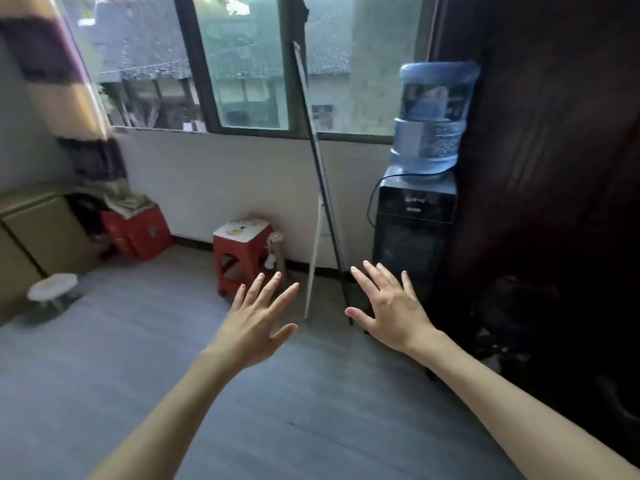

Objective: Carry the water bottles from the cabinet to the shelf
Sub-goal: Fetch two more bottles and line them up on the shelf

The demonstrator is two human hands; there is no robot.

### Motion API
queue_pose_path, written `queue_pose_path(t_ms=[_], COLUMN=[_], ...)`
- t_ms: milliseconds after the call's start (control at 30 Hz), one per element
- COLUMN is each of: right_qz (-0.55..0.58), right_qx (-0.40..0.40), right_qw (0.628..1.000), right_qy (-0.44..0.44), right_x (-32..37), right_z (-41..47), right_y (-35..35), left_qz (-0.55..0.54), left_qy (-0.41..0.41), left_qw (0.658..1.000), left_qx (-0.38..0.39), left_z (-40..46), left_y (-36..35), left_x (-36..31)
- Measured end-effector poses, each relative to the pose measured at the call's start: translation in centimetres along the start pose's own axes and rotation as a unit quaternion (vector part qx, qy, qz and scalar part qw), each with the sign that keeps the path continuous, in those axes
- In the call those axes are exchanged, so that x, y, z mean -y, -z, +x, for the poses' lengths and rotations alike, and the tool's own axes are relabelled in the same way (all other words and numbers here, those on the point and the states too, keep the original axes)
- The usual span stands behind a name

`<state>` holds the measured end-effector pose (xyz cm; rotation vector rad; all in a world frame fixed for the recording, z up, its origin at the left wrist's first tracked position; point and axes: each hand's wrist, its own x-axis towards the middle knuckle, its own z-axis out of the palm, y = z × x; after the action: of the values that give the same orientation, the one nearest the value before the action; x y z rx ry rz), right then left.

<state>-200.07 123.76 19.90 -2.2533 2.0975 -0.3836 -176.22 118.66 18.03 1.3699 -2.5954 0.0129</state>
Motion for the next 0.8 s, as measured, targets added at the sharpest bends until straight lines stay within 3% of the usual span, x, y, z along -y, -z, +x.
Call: queue_pose_path(t_ms=[167, 400, 667, 800], right_qz=[0.016, 0.032, 0.067, 0.067], right_qx=[0.048, 0.105, 0.11, 0.12], right_qw=[0.993, 0.966, 0.934, 0.924], right_qy=[0.102, 0.234, 0.334, 0.358], right_x=[11.6, 24.5, 34.2, 37.1], right_z=[8.5, 18.0, 33.2, 40.6], right_y=[-6.0, -13.7, -18.0, -19.7], left_qz=[0.002, 0.026, 0.014, 0.001], left_qy=[0.159, 0.357, 0.494, 0.521], left_qw=[0.987, 0.933, 0.869, 0.854], left_qx=[0.005, 0.038, 0.001, 0.0], left_z=[-7.6, -14.9, -12.1, -8.6], left_y=[1.0, 0.1, 0.5, -0.4], left_x=[12.3, 23.8, 37.4, 42.2])
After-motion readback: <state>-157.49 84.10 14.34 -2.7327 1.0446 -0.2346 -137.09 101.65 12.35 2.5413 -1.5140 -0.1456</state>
